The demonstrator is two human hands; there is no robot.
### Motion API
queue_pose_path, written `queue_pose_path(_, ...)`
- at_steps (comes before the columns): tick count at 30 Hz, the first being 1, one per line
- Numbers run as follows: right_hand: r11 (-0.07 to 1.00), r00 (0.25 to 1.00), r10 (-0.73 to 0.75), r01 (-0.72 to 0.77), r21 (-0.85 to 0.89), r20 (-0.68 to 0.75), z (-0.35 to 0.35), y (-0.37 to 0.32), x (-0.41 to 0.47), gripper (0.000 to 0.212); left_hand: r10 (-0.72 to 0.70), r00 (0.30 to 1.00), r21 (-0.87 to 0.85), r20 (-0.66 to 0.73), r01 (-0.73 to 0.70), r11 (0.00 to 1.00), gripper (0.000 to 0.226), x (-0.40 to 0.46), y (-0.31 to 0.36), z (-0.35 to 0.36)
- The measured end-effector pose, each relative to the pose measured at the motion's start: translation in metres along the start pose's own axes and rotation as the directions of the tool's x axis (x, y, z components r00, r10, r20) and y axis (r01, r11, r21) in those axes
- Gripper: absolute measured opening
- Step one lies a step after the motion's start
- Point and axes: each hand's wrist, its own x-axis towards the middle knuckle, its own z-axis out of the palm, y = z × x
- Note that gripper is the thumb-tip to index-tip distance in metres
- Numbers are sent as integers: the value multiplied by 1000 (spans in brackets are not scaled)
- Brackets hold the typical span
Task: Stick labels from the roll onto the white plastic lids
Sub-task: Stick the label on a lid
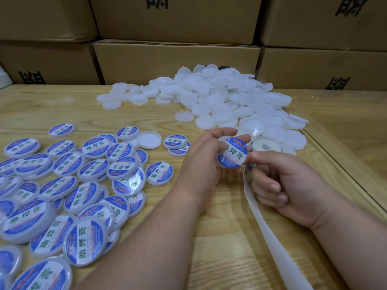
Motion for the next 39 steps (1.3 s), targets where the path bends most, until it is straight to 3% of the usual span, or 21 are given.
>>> queue_pose_path(23, 1000, 1000, 3, -3, -19, -2, 0, 0, 1, 29, -1, 1000, -1, -23, 1, 1000, 38, 1, -1, 0)
queue_pose_path(32, 999, 997, -14, 17, -35, 82, -2, 0, -1, 44, 45, 993, 74, -112, -37, 997, 54, 4, -4, -4)
queue_pose_path(39, 995, 989, -57, 68, -72, 137, -1, 1, -5, 43, 71, 983, 73, -167, -60, 996, 38, 5, -5, -5)
